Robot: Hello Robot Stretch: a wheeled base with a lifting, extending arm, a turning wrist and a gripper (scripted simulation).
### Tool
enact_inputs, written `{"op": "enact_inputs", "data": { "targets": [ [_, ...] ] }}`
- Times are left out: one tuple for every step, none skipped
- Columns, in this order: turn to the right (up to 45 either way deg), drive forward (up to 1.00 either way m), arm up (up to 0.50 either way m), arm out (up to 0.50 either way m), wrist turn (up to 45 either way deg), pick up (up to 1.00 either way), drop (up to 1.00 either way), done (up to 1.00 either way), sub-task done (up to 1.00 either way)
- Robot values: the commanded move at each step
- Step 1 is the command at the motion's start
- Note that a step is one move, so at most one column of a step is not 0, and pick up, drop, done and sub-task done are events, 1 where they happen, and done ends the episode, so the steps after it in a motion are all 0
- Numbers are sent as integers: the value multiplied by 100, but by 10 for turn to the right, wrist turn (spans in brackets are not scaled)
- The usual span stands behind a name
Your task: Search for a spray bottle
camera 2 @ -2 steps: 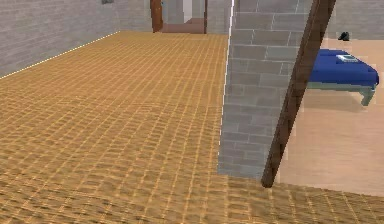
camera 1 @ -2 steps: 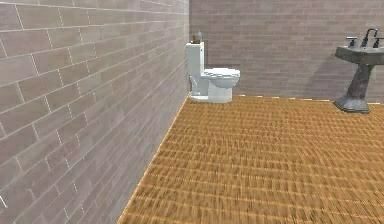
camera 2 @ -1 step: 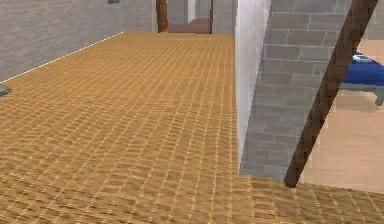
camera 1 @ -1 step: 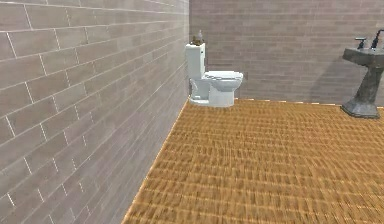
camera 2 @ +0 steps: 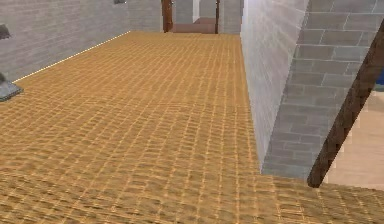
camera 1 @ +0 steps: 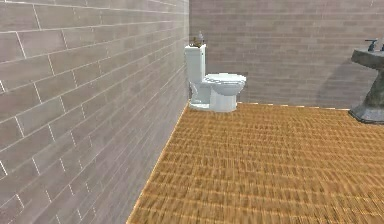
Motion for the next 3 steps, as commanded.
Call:
{"op": "enact_inputs", "data": {
  "targets": [
    [450, 0, 0, 0, 0, 0, 0, 0, 0],
    [450, 0, 0, 0, 0, 0, 0, 0, 0],
    [30, 0, 0, 0, 0, 0, 0, 0, 0]
  ]
}}
